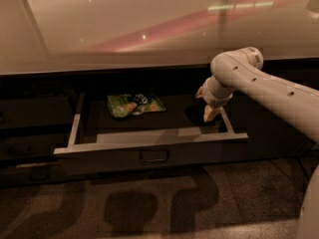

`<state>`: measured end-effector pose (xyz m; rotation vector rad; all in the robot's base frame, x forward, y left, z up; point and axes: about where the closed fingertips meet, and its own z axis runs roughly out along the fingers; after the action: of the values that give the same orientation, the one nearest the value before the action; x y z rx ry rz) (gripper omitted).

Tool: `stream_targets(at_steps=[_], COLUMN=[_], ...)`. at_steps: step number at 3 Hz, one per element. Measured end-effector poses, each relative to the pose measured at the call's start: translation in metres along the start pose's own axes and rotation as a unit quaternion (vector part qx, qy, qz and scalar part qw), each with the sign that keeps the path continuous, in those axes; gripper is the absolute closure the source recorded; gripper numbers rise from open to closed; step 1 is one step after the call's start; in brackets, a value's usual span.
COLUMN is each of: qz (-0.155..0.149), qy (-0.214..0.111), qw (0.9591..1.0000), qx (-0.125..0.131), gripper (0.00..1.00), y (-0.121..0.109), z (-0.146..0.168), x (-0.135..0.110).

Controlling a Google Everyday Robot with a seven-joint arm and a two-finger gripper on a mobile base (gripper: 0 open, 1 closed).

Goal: Open top drawer

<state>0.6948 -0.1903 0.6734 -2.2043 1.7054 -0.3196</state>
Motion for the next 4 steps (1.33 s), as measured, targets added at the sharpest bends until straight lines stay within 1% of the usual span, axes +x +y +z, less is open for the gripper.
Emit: stream_targets(at_steps=[1,2,3,4], qz=[0.000,0.000,-0.022,-0.050], qy=[0.000,0.000,0.010,0.024], qw=[1.0000,1.0000,0.9997,0.9984], qx=[0.000,0.000,-0.006,-0.013], gripper=[0.65,0.89,1.00,1.00], y=[0.000,0.000,0.025,0.056], z=[0.000,0.000,0.003,0.006], x=[0.000,0.000,-0.007,-0.015])
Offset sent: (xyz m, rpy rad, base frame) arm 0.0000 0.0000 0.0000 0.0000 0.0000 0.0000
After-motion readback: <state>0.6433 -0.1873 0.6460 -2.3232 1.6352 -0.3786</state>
